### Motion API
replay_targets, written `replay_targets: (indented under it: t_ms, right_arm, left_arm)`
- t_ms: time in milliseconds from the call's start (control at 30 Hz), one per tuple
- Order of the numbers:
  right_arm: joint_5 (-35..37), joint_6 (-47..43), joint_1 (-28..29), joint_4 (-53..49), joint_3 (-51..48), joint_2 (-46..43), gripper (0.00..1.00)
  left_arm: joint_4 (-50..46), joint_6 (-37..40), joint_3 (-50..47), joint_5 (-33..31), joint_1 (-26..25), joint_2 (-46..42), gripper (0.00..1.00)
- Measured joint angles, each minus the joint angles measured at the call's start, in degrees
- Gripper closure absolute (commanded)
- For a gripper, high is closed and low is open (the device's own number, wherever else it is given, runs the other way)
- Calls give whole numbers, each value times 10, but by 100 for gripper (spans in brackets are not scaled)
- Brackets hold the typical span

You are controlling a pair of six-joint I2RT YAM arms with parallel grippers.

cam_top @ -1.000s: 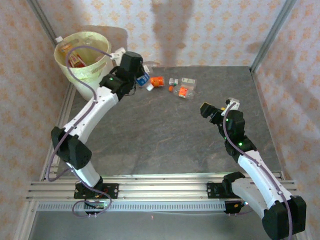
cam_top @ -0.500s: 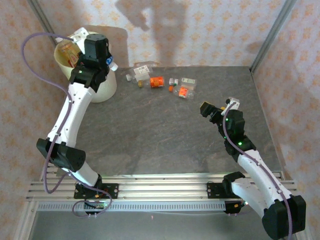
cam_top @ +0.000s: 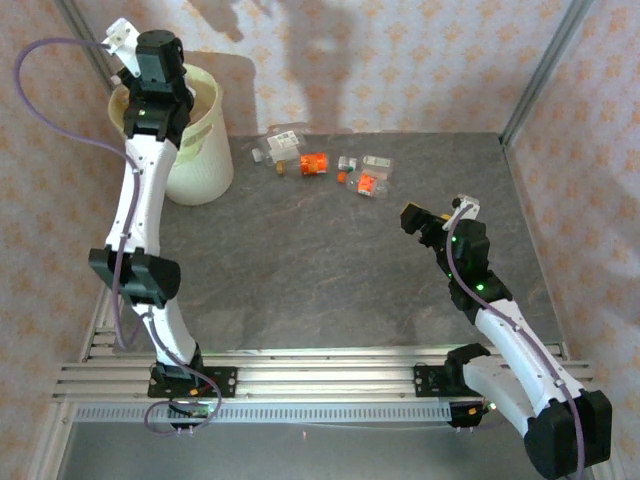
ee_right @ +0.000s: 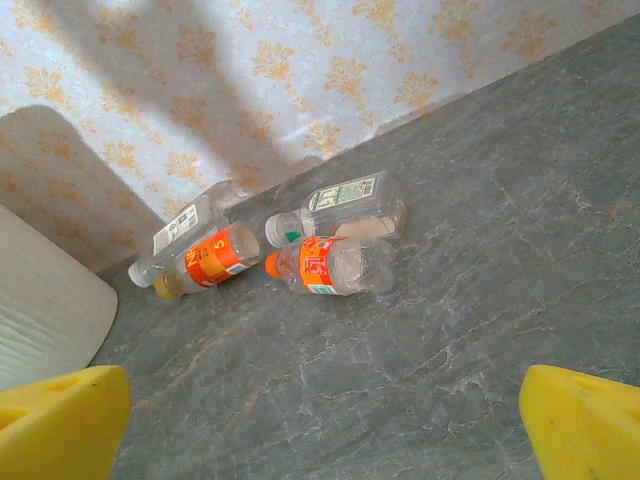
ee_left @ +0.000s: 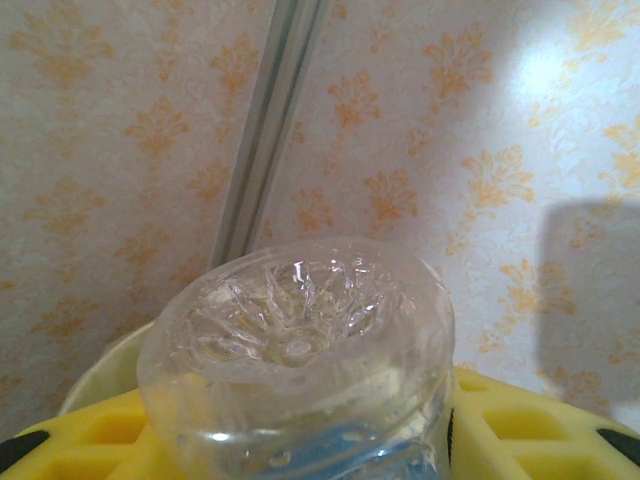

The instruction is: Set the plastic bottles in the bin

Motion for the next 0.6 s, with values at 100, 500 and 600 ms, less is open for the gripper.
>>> replay_targets:
  t_ms: [100,500,600]
  right_arm:
    - [1,0,0,0,0,-2,0]
    - [5,-2,0,-1,0,-12,0]
    - [5,-2,0,-1,0,-12,0]
  left_arm:
    - [-16,11,52,5,7,54,45]
    - [-59,81,120,66,14,144,36]
    - [-73,96,143,111,15,158,17]
